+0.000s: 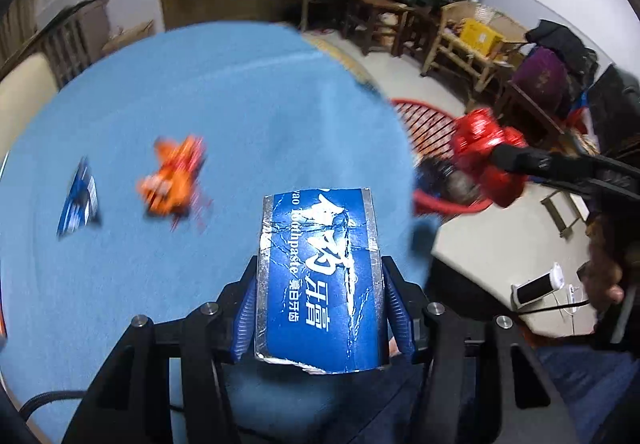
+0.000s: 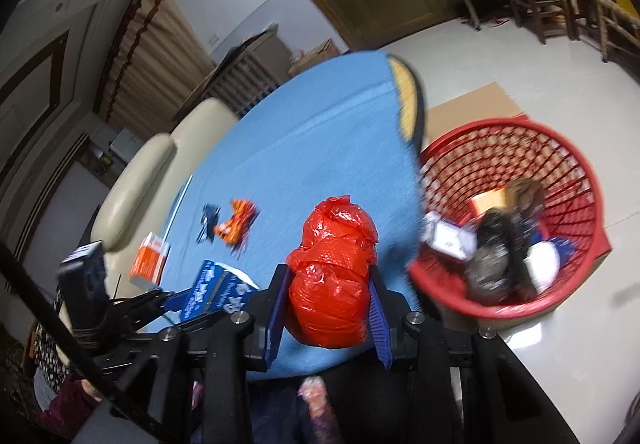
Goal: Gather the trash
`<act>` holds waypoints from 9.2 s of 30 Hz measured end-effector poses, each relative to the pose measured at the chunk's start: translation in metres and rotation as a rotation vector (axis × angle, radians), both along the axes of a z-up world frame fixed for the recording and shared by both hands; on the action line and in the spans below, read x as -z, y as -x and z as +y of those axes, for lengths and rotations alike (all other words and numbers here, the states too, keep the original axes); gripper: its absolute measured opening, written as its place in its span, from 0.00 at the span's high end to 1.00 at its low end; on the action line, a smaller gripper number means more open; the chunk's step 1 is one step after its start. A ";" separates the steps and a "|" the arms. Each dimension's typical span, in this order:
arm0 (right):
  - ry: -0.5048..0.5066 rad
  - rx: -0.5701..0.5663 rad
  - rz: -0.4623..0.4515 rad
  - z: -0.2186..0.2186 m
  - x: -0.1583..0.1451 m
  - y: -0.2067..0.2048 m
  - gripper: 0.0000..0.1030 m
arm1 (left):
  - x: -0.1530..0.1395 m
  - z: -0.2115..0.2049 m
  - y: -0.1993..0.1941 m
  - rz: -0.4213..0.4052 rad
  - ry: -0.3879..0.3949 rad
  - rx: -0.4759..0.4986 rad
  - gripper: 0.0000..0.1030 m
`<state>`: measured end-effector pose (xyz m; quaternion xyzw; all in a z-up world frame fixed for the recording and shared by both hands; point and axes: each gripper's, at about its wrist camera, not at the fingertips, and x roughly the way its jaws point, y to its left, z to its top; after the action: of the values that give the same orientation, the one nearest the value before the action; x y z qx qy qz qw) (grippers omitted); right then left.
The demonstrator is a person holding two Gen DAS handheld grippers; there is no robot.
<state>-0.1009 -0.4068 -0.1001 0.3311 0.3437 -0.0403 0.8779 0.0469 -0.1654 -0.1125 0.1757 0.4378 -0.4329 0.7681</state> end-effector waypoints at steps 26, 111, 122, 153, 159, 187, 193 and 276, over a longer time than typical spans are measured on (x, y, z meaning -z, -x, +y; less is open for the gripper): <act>-0.087 0.303 -0.052 -0.110 0.000 0.046 0.33 | -0.027 -0.096 -0.001 -0.074 0.035 0.013 0.39; 0.093 -0.302 0.274 0.119 0.049 -0.265 0.78 | 0.031 0.131 -0.193 0.065 0.067 -0.599 0.56; 0.132 -0.266 0.250 0.125 0.045 -0.258 0.32 | 0.005 0.186 -0.146 -0.044 0.071 -0.661 0.56; 0.233 -0.225 0.020 0.120 -0.045 -0.129 0.70 | -0.068 0.146 -0.045 -0.300 0.060 -0.581 0.56; 0.256 -0.209 -0.044 0.115 -0.066 -0.082 0.70 | -0.087 0.131 -0.017 -0.353 0.065 -0.541 0.56; 0.206 -0.165 -0.093 0.096 -0.063 -0.045 0.70 | -0.090 0.092 0.011 -0.422 -0.010 -0.427 0.56; 0.201 -0.159 -0.090 0.094 -0.061 -0.043 0.70 | -0.089 0.088 0.010 -0.424 -0.023 -0.413 0.56; 0.006 0.127 -0.006 -0.034 -0.009 -0.002 0.69 | -0.044 -0.029 0.001 -0.413 -0.183 -0.107 0.56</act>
<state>-0.0992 -0.4408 -0.0908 0.3499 0.3190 -0.0960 0.8756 0.0459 -0.1944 -0.0686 0.3060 0.3176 -0.3047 0.8442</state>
